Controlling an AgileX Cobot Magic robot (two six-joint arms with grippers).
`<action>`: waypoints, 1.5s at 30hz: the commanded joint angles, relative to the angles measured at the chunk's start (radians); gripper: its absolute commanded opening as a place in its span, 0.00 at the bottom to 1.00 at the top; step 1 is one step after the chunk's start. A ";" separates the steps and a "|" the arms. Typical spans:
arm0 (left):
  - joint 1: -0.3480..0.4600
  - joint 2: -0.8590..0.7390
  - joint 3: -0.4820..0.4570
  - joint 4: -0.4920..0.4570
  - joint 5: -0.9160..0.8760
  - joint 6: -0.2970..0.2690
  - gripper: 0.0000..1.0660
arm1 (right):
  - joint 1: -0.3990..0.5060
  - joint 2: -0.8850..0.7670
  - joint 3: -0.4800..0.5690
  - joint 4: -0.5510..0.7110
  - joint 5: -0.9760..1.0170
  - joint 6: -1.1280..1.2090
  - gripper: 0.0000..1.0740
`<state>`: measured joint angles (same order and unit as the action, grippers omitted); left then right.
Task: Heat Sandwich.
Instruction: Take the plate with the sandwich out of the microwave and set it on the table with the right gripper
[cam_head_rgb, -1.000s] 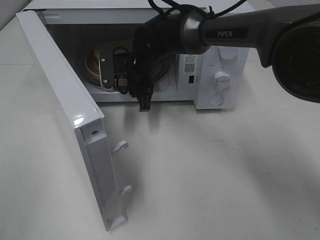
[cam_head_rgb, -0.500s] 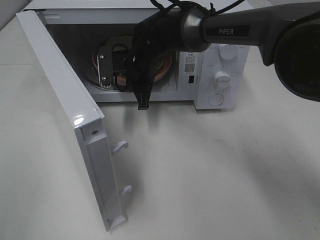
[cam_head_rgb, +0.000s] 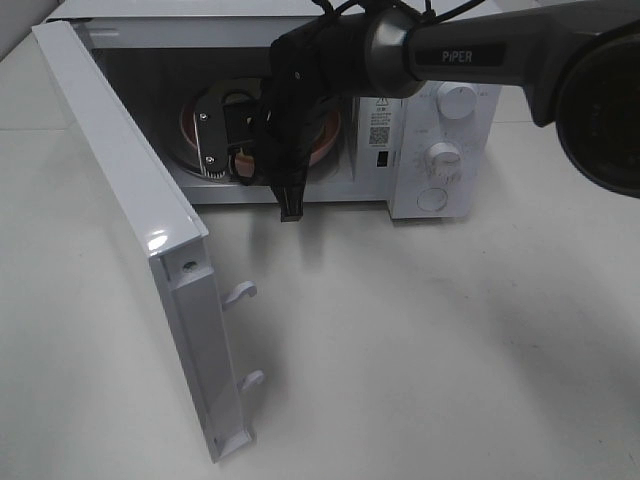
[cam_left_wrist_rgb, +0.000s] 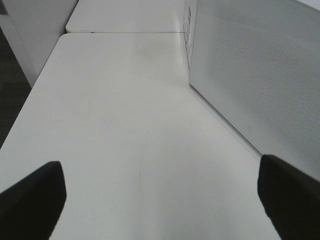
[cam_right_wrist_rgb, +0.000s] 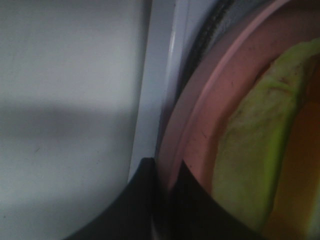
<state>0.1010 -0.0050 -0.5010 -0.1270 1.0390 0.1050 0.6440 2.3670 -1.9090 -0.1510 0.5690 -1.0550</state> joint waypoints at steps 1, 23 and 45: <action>0.003 -0.022 0.003 -0.004 -0.005 -0.007 0.92 | -0.006 -0.036 0.015 0.036 0.017 -0.080 0.00; 0.003 -0.022 0.003 -0.004 -0.005 -0.007 0.92 | -0.017 -0.268 0.293 0.081 -0.065 -0.313 0.00; 0.003 -0.022 0.003 -0.004 -0.005 -0.007 0.92 | -0.017 -0.475 0.614 0.216 -0.158 -0.518 0.00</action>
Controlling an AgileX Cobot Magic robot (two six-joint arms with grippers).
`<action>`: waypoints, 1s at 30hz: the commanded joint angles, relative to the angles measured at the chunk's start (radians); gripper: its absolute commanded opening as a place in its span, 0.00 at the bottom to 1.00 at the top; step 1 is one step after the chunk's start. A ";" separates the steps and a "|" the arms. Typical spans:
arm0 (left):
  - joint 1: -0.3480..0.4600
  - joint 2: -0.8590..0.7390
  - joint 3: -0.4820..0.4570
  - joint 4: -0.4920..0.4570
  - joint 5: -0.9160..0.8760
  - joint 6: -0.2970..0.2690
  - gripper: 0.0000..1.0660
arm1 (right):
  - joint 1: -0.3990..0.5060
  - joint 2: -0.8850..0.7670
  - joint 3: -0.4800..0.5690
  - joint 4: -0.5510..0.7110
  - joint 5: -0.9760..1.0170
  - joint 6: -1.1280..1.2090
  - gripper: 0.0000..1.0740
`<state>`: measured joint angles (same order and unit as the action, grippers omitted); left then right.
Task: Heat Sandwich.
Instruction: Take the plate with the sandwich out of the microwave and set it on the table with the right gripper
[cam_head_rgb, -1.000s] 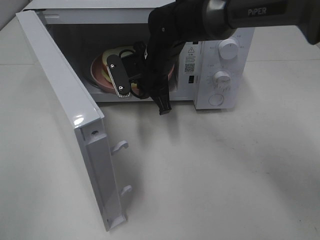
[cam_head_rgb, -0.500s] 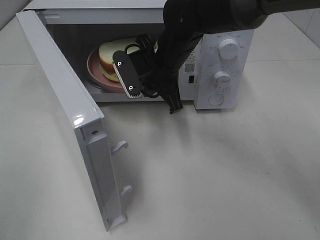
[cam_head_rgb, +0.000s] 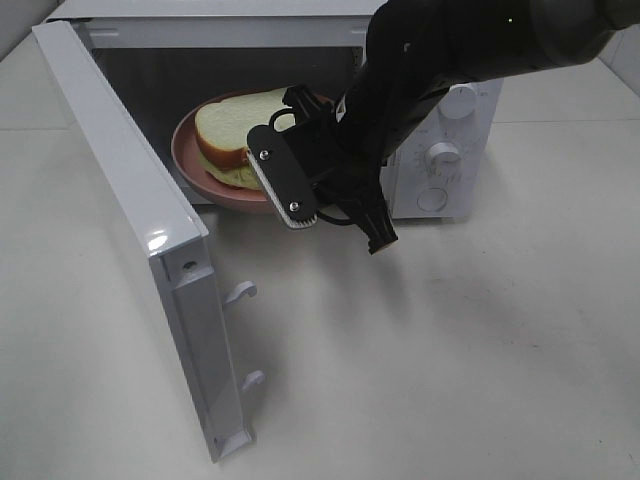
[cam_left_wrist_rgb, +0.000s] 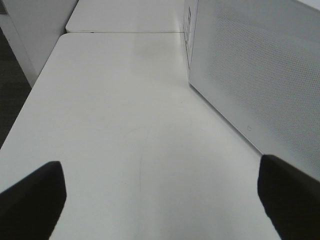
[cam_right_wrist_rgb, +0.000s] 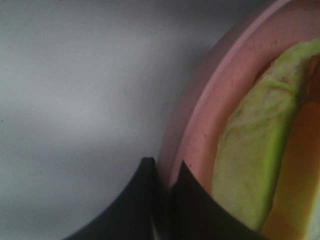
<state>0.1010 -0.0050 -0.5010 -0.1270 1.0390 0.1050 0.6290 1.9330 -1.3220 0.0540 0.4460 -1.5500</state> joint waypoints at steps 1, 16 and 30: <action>0.003 -0.022 0.003 -0.004 -0.005 -0.007 0.92 | -0.002 -0.041 0.027 0.011 -0.035 -0.023 0.00; 0.003 -0.022 0.003 -0.004 -0.005 -0.007 0.92 | -0.001 -0.242 0.274 0.012 -0.072 -0.023 0.01; 0.003 -0.022 0.003 -0.004 -0.005 -0.007 0.92 | -0.001 -0.444 0.470 0.012 -0.092 -0.018 0.00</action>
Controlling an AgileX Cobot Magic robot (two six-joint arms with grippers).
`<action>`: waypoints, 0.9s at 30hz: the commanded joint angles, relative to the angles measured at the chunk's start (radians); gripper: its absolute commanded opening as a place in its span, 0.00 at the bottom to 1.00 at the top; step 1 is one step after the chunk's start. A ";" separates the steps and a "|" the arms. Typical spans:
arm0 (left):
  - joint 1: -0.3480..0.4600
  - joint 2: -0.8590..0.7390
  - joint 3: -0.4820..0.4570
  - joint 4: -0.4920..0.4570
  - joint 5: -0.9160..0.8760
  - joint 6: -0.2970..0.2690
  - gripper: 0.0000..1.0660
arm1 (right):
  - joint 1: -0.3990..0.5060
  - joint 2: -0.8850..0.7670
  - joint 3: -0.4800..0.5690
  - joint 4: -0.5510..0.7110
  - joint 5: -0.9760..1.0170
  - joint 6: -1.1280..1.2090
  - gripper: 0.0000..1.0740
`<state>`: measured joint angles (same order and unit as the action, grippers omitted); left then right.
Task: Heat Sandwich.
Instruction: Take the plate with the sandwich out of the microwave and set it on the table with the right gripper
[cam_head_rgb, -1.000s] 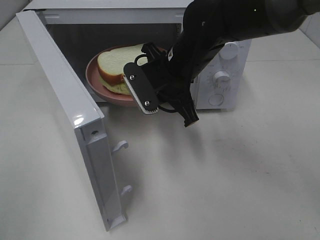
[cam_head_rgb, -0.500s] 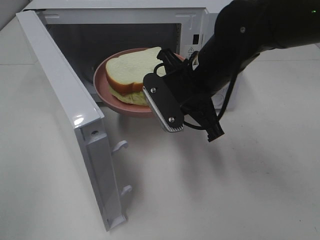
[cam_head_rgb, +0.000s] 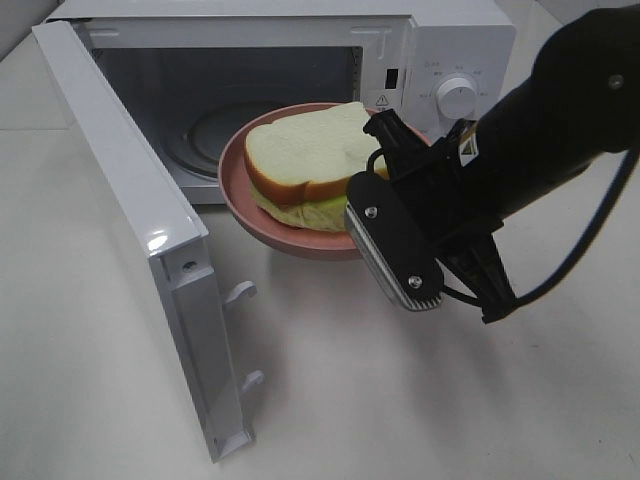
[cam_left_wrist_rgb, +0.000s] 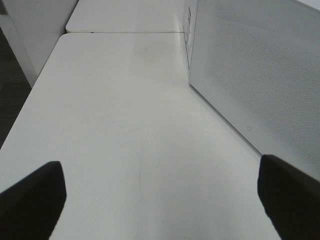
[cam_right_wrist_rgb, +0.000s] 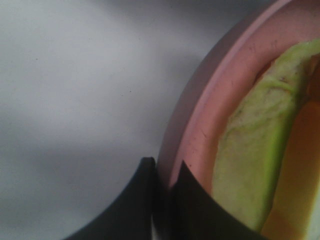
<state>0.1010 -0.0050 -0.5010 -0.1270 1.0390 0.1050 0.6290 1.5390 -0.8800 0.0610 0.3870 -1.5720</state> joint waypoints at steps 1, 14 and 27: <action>0.003 -0.022 0.003 -0.004 -0.005 -0.007 0.92 | -0.001 -0.062 0.039 0.005 -0.033 0.004 0.00; 0.003 -0.022 0.003 -0.004 -0.005 -0.007 0.92 | -0.001 -0.241 0.198 0.002 -0.027 0.038 0.00; 0.003 -0.022 0.003 -0.004 -0.005 -0.007 0.92 | -0.001 -0.379 0.286 -0.095 0.077 0.156 0.00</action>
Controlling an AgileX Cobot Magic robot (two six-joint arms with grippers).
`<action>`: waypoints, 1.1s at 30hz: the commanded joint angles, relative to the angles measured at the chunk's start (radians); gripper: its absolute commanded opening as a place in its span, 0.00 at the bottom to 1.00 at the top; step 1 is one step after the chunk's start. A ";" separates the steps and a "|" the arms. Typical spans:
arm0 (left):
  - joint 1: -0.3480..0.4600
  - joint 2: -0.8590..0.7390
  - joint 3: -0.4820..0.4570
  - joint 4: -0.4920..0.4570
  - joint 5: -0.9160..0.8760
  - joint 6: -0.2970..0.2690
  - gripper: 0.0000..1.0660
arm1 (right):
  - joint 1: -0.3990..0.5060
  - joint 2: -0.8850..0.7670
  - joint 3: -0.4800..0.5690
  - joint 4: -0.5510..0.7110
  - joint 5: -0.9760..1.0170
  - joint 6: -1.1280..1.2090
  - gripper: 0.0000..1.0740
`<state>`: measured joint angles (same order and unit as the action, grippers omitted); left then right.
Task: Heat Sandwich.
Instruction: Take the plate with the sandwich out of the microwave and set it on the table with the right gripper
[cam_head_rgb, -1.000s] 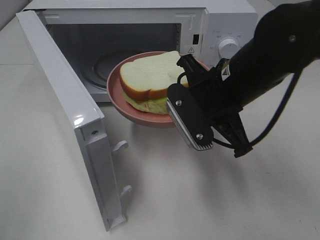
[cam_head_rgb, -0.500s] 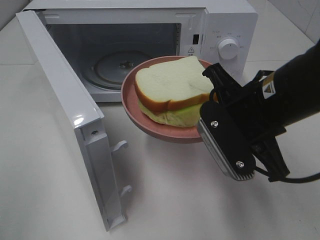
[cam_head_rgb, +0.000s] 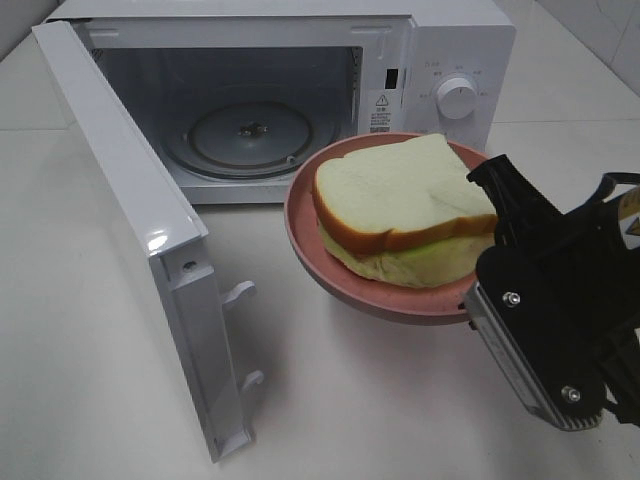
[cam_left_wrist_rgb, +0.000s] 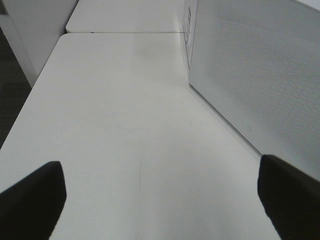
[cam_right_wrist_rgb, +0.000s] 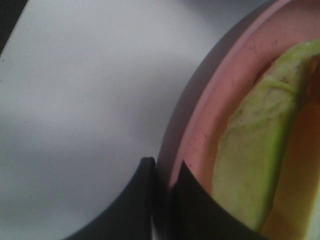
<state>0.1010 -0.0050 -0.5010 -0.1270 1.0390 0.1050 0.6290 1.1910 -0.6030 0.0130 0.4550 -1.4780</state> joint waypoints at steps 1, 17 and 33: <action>0.003 -0.022 0.003 -0.004 -0.005 -0.007 0.92 | -0.001 -0.049 0.016 -0.085 0.029 0.098 0.00; 0.003 -0.022 0.003 -0.004 -0.005 -0.007 0.92 | -0.001 -0.136 0.024 -0.300 0.139 0.443 0.00; 0.003 -0.022 0.003 -0.004 -0.005 -0.007 0.92 | -0.001 -0.136 0.024 -0.564 0.244 0.957 0.00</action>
<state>0.1010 -0.0050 -0.5010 -0.1270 1.0390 0.1050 0.6290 1.0670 -0.5740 -0.4870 0.6890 -0.6180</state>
